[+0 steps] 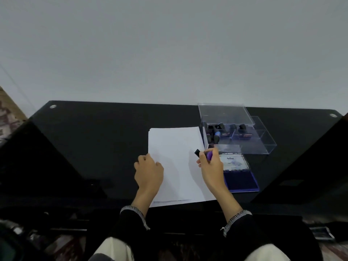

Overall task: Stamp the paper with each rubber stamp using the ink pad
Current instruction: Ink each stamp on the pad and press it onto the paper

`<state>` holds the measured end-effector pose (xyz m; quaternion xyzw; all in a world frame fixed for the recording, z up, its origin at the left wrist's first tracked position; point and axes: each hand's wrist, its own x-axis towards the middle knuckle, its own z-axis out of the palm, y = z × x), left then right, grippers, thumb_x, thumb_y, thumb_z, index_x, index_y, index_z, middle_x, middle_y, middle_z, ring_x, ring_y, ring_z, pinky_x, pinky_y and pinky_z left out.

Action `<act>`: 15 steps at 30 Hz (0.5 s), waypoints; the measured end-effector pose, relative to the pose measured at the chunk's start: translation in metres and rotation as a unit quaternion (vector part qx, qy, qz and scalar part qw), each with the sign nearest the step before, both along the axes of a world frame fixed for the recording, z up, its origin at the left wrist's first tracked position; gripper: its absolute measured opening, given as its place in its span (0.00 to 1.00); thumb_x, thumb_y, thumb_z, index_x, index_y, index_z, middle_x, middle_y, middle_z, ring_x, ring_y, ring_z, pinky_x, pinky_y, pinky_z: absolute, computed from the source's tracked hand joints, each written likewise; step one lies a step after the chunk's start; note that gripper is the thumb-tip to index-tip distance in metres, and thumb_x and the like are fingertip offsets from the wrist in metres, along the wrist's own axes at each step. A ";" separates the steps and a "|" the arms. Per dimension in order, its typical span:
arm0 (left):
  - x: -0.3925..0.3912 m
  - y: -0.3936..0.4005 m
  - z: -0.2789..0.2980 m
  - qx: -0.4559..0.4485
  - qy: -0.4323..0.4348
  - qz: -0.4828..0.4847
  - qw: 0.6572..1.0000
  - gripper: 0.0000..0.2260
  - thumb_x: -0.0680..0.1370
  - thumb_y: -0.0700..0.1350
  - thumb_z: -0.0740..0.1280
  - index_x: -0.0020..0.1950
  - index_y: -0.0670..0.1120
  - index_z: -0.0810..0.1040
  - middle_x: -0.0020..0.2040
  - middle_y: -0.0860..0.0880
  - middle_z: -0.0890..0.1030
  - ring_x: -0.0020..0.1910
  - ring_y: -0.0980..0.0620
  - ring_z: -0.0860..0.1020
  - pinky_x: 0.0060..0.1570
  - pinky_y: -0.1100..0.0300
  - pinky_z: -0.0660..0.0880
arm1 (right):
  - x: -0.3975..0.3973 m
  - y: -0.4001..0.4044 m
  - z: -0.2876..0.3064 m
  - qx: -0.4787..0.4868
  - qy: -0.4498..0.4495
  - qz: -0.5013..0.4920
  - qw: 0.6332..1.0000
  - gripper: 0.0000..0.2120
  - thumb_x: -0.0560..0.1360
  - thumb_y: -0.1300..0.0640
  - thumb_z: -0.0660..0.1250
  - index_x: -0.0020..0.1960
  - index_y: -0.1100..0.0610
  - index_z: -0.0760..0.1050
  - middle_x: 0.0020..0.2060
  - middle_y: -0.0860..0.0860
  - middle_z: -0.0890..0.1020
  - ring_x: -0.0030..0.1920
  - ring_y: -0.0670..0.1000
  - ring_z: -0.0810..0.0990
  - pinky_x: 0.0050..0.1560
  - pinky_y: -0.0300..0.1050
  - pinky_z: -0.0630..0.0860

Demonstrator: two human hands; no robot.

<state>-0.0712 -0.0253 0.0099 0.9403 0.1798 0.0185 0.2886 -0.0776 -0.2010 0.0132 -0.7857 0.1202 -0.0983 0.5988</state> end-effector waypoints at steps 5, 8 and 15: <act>-0.004 0.005 -0.001 -0.001 -0.014 -0.002 1.000 0.12 0.81 0.43 0.59 0.63 0.42 0.72 0.63 0.46 0.71 0.58 0.47 0.70 0.42 0.55 0.68 | 0.001 0.005 -0.003 -0.061 0.008 -0.010 0.998 0.05 0.81 0.52 0.59 0.48 0.51 0.63 0.41 0.57 0.80 0.40 0.55 0.79 0.39 0.49 0.76; 0.004 0.014 0.001 -0.013 -0.011 -0.003 1.000 0.13 0.81 0.45 0.59 0.64 0.43 0.72 0.62 0.45 0.72 0.57 0.46 0.72 0.44 0.54 0.70 | 0.012 0.008 -0.001 -0.140 -0.015 -0.023 0.990 0.10 0.79 0.47 0.59 0.50 0.53 0.64 0.39 0.54 0.80 0.38 0.53 0.79 0.39 0.50 0.76; 0.023 0.031 -0.004 -0.020 0.033 -0.068 0.997 0.12 0.80 0.45 0.63 0.63 0.45 0.71 0.62 0.46 0.69 0.55 0.47 0.72 0.47 0.54 0.72 | 0.058 0.033 0.027 -0.024 -0.064 0.036 0.997 0.06 0.79 0.54 0.64 0.47 0.55 0.70 0.37 0.47 0.79 0.36 0.43 0.80 0.43 0.40 0.77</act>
